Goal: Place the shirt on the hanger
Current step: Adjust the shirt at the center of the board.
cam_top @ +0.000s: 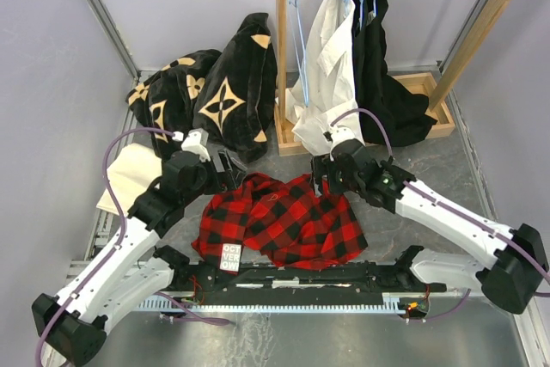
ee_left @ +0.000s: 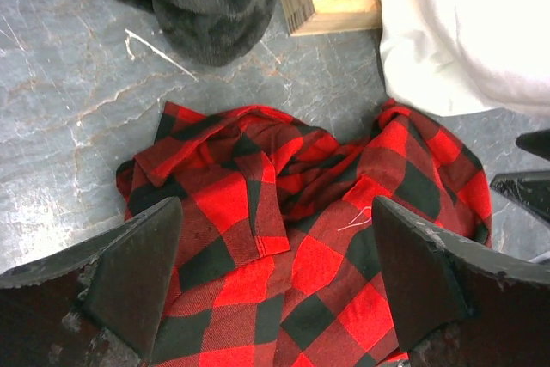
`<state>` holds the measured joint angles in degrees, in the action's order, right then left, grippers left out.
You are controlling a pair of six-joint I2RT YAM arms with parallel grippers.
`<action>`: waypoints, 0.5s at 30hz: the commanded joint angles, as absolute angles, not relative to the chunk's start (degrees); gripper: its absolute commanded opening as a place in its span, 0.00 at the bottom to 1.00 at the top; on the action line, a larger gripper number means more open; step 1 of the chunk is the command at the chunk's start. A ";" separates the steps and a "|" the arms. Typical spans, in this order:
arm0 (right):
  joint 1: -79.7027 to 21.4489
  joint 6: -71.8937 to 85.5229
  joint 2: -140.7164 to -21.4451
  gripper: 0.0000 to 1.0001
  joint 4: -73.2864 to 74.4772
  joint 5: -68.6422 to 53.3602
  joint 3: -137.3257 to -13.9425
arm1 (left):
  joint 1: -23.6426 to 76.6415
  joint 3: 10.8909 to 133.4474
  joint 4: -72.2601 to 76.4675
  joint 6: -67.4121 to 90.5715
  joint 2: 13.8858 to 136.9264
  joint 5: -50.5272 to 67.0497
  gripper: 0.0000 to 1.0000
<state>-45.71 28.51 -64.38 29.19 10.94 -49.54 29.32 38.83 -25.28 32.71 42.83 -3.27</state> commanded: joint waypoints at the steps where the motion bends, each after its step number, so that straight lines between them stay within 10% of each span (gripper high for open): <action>1: -43.16 31.45 -67.70 0.87 21.41 3.16 -49.53 | 28.92 37.05 -21.43 35.03 44.32 -0.39 0.96; 15: -44.51 32.80 -83.52 0.89 12.23 -1.74 -42.89 | 28.94 32.93 -16.25 35.19 57.70 -4.05 0.93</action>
<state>-43.29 30.96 -80.36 17.47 0.03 -44.36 29.32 34.50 -21.89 33.45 55.72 -2.63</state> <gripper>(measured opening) 0.882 0.941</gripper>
